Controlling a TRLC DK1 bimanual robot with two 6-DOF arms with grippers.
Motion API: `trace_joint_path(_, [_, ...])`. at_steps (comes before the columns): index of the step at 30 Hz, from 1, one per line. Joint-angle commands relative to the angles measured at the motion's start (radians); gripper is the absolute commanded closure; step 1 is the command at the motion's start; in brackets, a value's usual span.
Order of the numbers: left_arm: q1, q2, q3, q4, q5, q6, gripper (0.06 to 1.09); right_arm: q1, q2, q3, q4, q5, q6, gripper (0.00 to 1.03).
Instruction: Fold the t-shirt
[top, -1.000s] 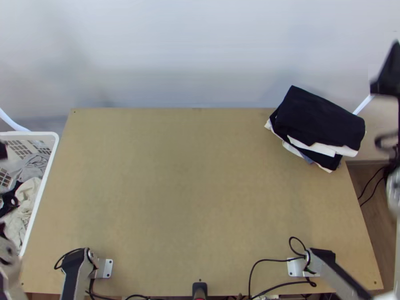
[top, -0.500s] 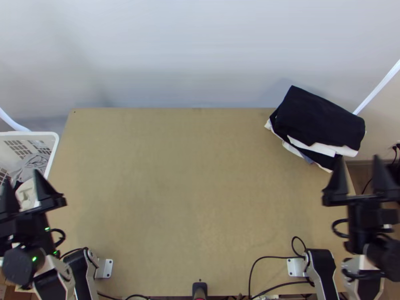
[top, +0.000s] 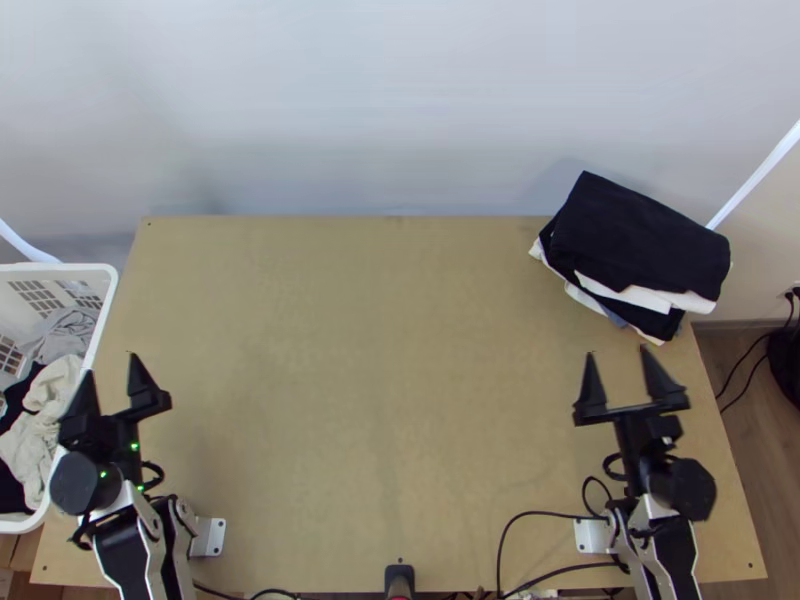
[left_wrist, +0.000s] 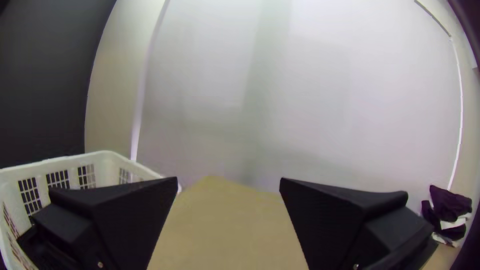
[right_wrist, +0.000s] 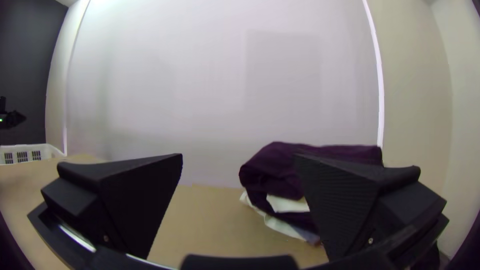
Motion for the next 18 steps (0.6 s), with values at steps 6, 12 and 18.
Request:
trace_joint_path(6, [-0.029,-0.009,-0.071,-0.082,0.007,-0.014,0.10,-0.031,-0.005,-0.010,-0.222,0.042,-0.019,0.04])
trace_joint_path(12, [-0.007,-0.008,-0.095,-0.122,-0.001,-0.020,0.10,-0.060,-0.004,-0.010,-0.224,0.042,-0.018,0.04])
trace_joint_path(18, [-0.004,-0.006,-0.095,-0.124,-0.003,0.029,0.09,-0.059,-0.004,-0.010,-0.224,0.042,-0.018,0.04])
